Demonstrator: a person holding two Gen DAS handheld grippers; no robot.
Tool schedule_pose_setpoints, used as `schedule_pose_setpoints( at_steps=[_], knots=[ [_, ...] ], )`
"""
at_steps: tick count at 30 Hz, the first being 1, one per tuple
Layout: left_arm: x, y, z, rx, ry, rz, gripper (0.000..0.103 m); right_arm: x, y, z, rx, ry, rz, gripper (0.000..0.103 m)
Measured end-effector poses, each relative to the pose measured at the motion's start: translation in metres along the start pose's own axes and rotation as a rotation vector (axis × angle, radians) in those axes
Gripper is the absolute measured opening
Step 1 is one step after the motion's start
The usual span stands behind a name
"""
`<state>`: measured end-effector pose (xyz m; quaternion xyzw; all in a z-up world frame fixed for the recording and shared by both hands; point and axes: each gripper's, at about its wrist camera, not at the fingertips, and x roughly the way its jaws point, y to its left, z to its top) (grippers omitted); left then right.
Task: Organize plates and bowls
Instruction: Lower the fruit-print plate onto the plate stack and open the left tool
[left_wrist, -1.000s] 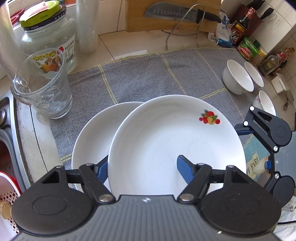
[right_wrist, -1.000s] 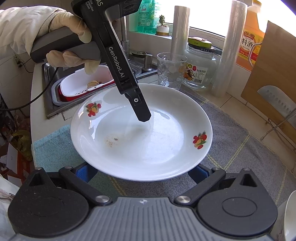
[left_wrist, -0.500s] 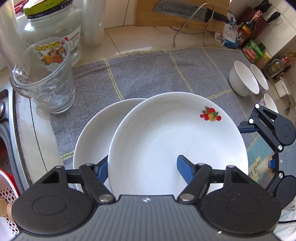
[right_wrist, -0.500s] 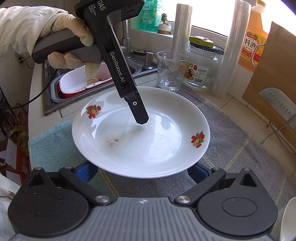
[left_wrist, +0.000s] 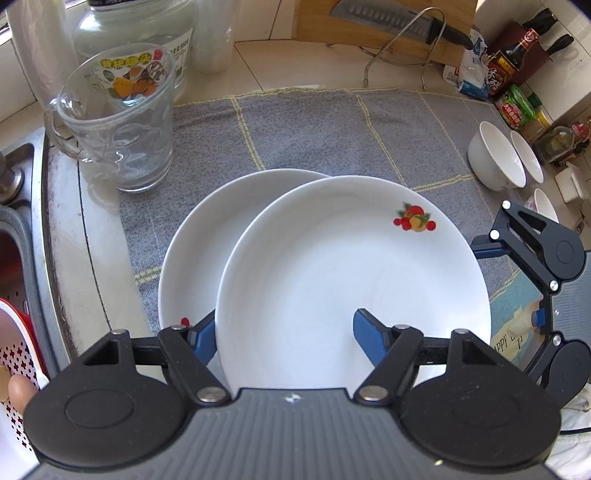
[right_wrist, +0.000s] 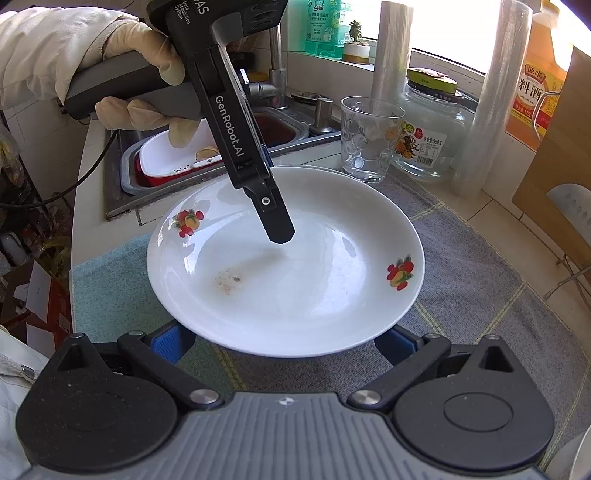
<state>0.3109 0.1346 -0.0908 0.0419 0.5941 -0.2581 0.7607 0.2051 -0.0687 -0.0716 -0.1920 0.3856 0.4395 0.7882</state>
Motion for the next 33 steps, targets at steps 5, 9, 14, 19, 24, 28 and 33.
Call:
schedule_pose_setpoints(
  at_steps=[5, 9, 14, 19, 24, 28, 33],
  knots=[
    [0.001, 0.005, -0.006, -0.022, 0.014, 0.015, 0.073, 0.001, -0.003, 0.003, -0.002, -0.005, 0.01, 0.103],
    [-0.001, 0.009, -0.011, -0.041, 0.011, 0.015, 0.073, 0.003, -0.008, 0.003, 0.021, -0.008, 0.022, 0.103],
    [-0.007, 0.01, -0.015, -0.052, -0.005, 0.015, 0.074, 0.006, -0.006, 0.005, 0.003, 0.003, 0.022, 0.103],
    [-0.014, 0.01, -0.018, -0.065, -0.022, 0.017, 0.074, 0.005, -0.007, 0.006, -0.005, 0.006, 0.008, 0.103],
    [-0.018, 0.009, -0.021, -0.065, -0.028, 0.022, 0.074, 0.002, -0.008, 0.005, 0.004, -0.011, 0.003, 0.103],
    [-0.019, 0.01, -0.021, -0.074, -0.033, 0.018, 0.074, 0.003, -0.008, 0.005, 0.009, -0.012, -0.002, 0.103],
    [-0.024, 0.011, -0.023, -0.077, -0.043, 0.025, 0.074, 0.0, -0.008, 0.006, 0.014, -0.024, -0.01, 0.103]
  ],
)
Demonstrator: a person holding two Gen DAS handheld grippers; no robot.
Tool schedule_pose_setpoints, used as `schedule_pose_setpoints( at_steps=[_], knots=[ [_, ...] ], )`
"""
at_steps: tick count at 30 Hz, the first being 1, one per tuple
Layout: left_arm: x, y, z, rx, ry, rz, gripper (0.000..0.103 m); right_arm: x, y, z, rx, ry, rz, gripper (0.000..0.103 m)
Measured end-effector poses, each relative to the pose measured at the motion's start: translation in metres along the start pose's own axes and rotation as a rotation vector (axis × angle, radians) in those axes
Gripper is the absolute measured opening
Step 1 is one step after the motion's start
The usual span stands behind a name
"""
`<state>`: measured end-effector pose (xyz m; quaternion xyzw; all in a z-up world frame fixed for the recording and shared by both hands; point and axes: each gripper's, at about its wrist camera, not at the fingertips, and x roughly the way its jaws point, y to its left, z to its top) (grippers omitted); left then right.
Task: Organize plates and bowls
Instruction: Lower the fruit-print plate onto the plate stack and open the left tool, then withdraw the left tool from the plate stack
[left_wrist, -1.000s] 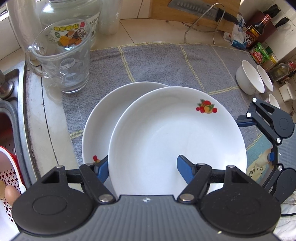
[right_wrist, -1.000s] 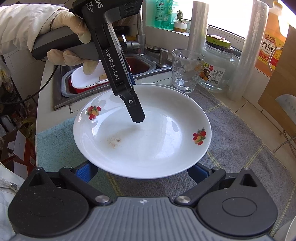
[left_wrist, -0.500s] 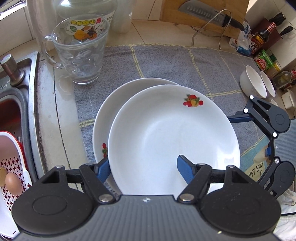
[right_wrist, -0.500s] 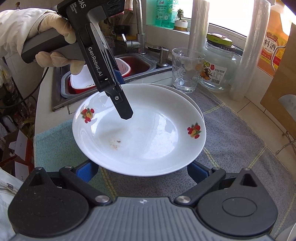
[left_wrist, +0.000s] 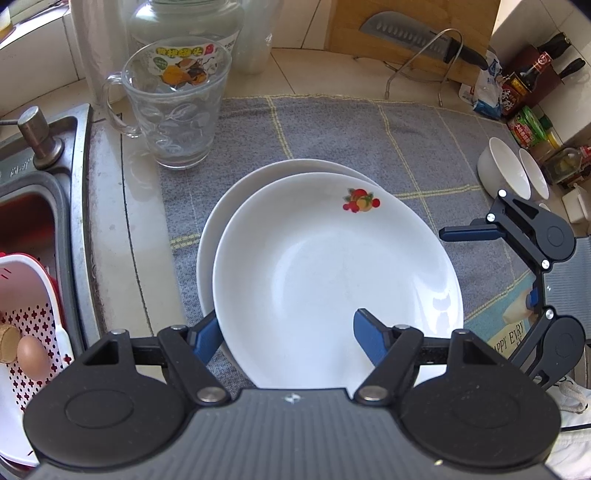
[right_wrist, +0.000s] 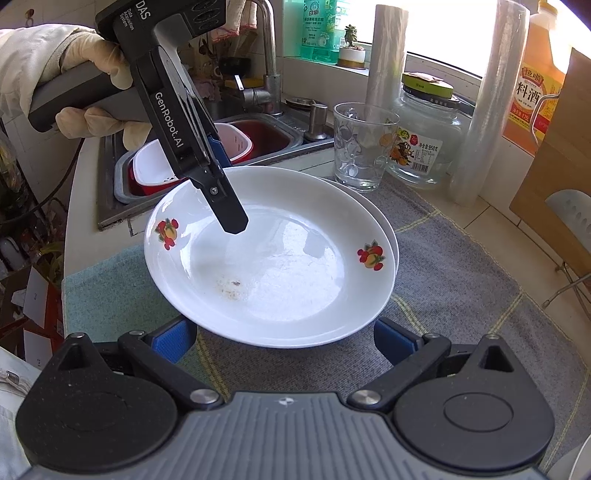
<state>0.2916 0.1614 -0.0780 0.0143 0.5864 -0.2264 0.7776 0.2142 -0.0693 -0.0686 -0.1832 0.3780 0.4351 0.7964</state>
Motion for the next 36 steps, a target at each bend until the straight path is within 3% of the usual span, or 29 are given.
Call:
schedule_pose_setpoints(
  at_steps=[16, 28, 33, 36],
  knots=[
    [-0.003, 0.006, -0.007, 0.018, -0.05, 0.041, 0.076, -0.005, -0.001, 0.0, 0.025, 0.0, -0.061, 0.103],
    [-0.027, -0.055, -0.016, 0.268, -0.36, 0.138, 0.082, -0.018, -0.009, -0.01, 0.18, -0.034, -0.226, 0.103],
    [-0.026, -0.094, -0.02, 0.368, -0.484, 0.127, 0.091, -0.033, -0.012, -0.021, 0.249, -0.043, -0.32, 0.103],
    [-0.023, -0.116, -0.021, 0.425, -0.539, 0.123, 0.091, -0.046, -0.012, -0.03, 0.298, -0.044, -0.385, 0.103]
  ],
)
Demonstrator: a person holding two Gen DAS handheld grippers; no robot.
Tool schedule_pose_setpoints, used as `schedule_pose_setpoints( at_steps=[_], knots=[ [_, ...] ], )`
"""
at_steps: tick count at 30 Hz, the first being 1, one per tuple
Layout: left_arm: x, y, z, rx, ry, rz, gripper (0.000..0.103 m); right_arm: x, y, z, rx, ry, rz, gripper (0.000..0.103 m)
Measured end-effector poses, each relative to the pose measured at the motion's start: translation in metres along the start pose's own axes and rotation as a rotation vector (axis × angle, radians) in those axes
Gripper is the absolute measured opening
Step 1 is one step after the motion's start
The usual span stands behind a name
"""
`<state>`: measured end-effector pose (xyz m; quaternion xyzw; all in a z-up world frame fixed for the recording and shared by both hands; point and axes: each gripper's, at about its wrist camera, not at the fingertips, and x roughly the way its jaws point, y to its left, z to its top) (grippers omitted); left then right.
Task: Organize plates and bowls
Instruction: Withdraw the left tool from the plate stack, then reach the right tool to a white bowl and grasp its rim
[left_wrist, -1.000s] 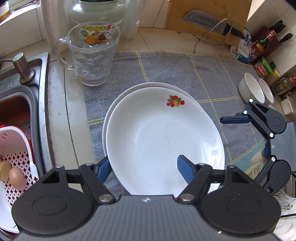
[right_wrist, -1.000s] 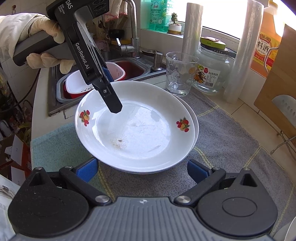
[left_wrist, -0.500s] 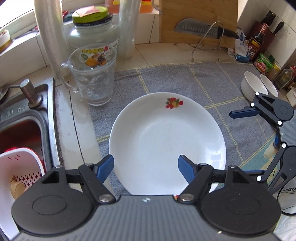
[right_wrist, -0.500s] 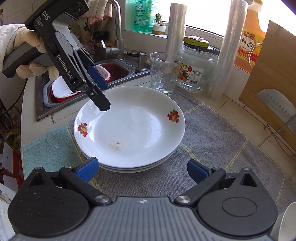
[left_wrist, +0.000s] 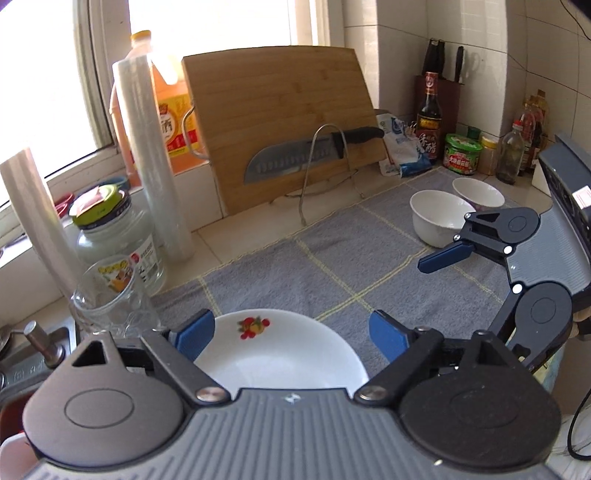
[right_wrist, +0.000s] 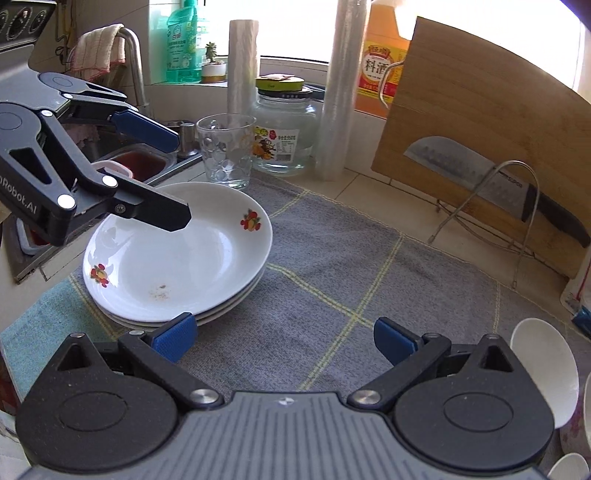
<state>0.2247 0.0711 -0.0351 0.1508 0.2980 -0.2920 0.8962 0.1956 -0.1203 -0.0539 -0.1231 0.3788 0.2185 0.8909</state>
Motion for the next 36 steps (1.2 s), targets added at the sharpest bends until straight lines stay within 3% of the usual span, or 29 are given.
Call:
schedule_pose_setpoints(
  at_steps=[8, 15, 21, 30, 36],
  knots=[
    [0.019, -0.04, 0.011, -0.02, -0.104, -0.072, 0.096, -0.04, -0.036, -0.03, 0.164, 0.036, -0.214, 0.103],
    [0.045, -0.08, 0.015, -0.055, -0.09, -0.121, 0.096, -0.075, -0.087, -0.047, 0.209, 0.05, -0.327, 0.103],
    [0.078, -0.117, 0.025, -0.046, -0.072, -0.086, 0.096, -0.085, -0.139, -0.043, 0.172, 0.038, -0.261, 0.103],
    [0.127, -0.17, 0.049, -0.046, -0.053, 0.008, 0.096, -0.07, -0.208, -0.036, 0.065, 0.07, -0.079, 0.103],
    [0.152, -0.191, 0.055, -0.023, -0.044, -0.004, 0.095, -0.046, -0.238, -0.03, 0.031, 0.096, 0.025, 0.103]
  ],
)
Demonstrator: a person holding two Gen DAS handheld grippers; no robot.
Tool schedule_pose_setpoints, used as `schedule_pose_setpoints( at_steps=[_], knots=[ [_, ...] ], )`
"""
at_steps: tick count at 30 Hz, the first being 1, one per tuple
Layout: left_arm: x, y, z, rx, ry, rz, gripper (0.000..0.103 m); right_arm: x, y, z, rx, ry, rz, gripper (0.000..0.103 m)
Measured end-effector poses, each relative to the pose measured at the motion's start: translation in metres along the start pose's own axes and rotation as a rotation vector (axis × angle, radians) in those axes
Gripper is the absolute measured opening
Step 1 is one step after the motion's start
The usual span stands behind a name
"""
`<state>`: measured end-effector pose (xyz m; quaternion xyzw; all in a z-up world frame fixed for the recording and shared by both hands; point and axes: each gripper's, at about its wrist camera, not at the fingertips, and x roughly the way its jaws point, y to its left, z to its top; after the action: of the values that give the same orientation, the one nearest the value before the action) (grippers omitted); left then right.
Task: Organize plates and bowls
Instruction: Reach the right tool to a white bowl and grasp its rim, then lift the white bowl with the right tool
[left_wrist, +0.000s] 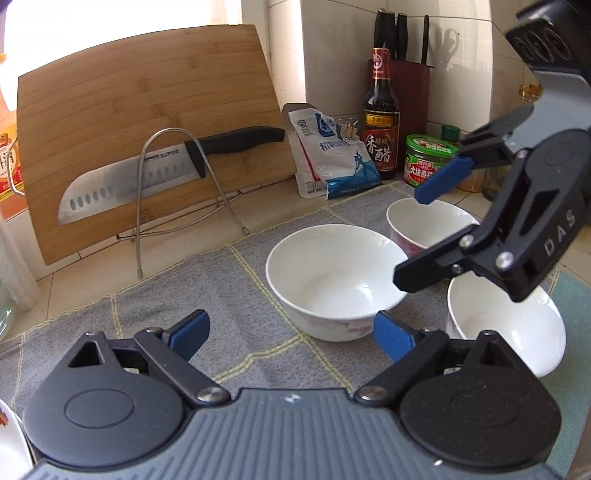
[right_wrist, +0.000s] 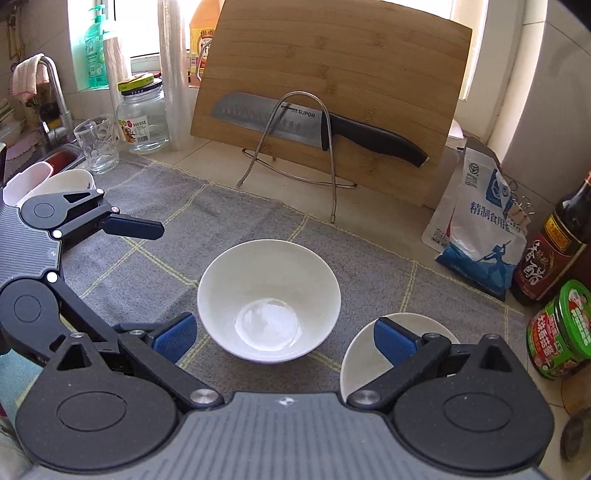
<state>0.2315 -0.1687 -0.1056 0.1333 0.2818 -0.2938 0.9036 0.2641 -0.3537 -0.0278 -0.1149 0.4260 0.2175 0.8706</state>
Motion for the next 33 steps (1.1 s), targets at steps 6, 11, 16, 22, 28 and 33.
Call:
schedule_pose_setpoints(
  at_steps=[6, 11, 16, 22, 28, 33],
  knots=[
    [0.015, -0.015, -0.002, 0.061, 0.019, -0.022, 0.091, 0.02, -0.018, 0.01, 0.002, 0.017, 0.093, 0.102],
    [0.024, -0.019, 0.0, 0.083, 0.026, -0.026, 0.084, 0.039, -0.024, 0.015, 0.018, 0.053, 0.135, 0.096],
    [0.03, -0.02, 0.0, 0.09, 0.022, -0.051, 0.084, 0.052, -0.032, 0.016, 0.054, 0.087, 0.162, 0.088],
    [0.034, -0.021, 0.001, 0.094, 0.017, -0.076, 0.083, 0.059, -0.035, 0.018, 0.081, 0.109, 0.198, 0.078],
    [0.037, -0.021, 0.002, 0.095, 0.017, -0.082, 0.083, 0.06, -0.037, 0.019, 0.093, 0.116, 0.199, 0.074],
    [0.037, -0.02, 0.004, 0.083, 0.025, -0.089, 0.082, 0.059, -0.037, 0.02, 0.107, 0.114, 0.196, 0.074]
  ],
)
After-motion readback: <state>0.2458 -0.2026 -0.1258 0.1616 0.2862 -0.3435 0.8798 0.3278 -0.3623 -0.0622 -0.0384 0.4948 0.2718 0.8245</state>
